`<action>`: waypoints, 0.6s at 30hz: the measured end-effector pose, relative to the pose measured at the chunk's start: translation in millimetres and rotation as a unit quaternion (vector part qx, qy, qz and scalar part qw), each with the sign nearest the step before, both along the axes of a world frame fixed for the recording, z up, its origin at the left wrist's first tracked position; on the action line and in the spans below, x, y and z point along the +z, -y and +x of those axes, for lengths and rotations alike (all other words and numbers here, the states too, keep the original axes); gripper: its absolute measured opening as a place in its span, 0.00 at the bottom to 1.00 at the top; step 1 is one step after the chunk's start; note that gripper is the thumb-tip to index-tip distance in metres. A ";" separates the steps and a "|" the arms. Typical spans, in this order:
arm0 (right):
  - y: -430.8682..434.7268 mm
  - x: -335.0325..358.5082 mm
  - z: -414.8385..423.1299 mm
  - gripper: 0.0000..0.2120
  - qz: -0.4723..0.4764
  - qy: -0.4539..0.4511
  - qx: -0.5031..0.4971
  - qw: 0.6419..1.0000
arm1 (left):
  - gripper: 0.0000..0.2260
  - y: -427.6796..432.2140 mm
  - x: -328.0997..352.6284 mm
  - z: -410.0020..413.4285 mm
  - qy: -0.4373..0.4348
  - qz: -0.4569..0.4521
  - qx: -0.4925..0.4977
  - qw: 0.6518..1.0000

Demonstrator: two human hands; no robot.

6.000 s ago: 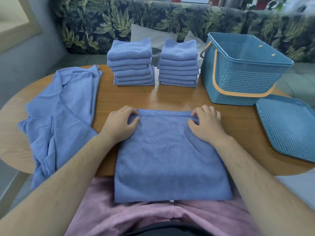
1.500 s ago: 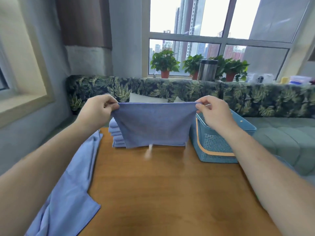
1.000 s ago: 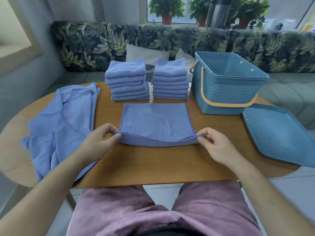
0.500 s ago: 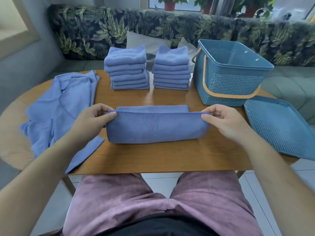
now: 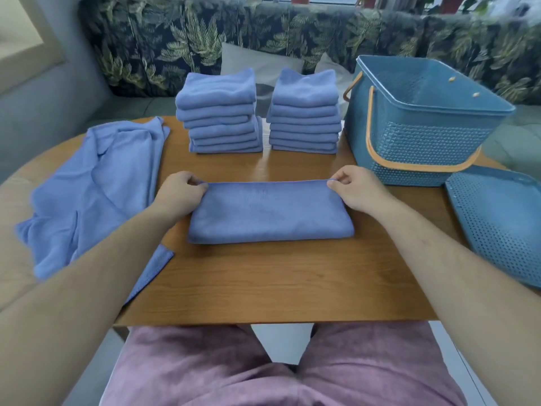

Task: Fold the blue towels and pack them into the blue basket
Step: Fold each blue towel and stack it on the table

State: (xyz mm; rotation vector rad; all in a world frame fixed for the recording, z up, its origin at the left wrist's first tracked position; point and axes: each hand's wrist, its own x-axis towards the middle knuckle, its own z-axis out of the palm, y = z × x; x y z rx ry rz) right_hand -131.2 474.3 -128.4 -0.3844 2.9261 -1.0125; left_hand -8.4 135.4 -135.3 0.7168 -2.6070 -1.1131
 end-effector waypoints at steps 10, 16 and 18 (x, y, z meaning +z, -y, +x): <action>22.8 2.4 28.7 0.14 0.166 -0.125 -0.040 0.977 | 0.14 -29.7 -0.3 5.3 -0.036 -0.270 0.016 0.962; 95.8 -13.8 94.7 0.23 0.158 -0.115 0.123 0.973 | 0.21 -110.5 -11.8 10.1 -0.083 -0.205 -0.227 0.948; 89.8 -25.7 93.8 0.26 0.204 -0.050 0.125 0.970 | 0.22 -106.1 -25.2 11.5 0.001 -0.218 -0.220 0.951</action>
